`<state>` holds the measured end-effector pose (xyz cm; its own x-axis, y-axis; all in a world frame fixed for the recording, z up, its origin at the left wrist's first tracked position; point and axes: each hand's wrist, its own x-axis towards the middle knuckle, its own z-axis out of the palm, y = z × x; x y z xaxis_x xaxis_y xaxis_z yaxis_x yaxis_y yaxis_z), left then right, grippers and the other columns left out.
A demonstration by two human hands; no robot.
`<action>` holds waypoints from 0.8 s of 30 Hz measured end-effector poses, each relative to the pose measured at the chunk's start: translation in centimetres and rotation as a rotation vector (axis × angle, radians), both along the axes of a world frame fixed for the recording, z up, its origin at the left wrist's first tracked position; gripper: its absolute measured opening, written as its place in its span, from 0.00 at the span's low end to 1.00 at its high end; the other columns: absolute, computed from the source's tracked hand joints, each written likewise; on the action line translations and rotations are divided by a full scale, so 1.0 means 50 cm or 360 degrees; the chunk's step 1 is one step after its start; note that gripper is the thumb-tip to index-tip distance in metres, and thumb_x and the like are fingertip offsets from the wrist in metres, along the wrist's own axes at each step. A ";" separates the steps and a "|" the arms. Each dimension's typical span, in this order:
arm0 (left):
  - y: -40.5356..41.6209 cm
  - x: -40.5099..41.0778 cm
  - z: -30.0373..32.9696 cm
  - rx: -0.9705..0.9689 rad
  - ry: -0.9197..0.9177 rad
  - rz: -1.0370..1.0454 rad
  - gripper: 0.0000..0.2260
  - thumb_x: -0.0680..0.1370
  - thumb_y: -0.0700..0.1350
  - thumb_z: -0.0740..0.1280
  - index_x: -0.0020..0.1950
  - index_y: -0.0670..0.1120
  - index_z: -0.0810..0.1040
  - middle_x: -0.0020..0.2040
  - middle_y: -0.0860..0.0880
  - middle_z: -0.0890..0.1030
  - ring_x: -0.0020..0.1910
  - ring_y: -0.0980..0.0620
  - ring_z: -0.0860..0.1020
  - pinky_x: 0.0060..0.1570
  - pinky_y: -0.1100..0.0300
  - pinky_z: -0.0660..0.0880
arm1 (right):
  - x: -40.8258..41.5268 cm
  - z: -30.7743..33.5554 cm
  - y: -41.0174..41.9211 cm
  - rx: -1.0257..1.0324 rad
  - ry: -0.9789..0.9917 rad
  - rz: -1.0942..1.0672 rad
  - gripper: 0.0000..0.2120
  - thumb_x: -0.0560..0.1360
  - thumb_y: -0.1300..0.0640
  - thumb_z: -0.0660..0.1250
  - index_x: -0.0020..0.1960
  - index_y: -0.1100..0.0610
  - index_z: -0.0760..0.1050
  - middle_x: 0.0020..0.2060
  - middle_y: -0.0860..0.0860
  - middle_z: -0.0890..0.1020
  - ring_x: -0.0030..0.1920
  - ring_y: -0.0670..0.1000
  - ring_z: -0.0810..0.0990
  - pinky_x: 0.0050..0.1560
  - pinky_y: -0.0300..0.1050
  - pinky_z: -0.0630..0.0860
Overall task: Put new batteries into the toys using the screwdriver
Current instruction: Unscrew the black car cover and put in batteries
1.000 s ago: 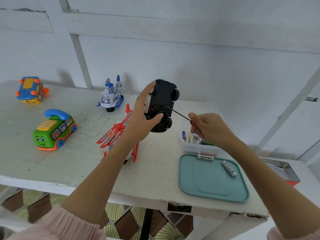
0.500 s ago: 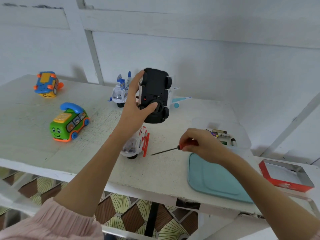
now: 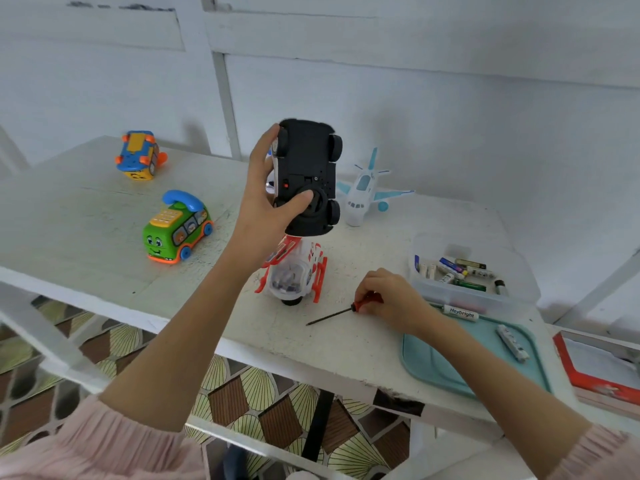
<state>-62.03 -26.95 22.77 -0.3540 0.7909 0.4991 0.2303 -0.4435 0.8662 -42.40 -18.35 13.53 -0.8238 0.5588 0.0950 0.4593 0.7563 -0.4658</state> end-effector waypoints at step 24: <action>-0.030 -0.149 0.052 -0.0031 0.0188 0.0153 0.41 0.70 0.39 0.72 0.75 0.58 0.54 0.72 0.54 0.65 0.67 0.45 0.72 0.58 0.48 0.77 | -0.289 0.361 -0.007 -0.0468 0.0813 -0.0170 0.27 0.74 0.39 0.61 0.66 0.53 0.63 0.54 0.46 0.72 0.55 0.48 0.75 0.57 0.50 0.75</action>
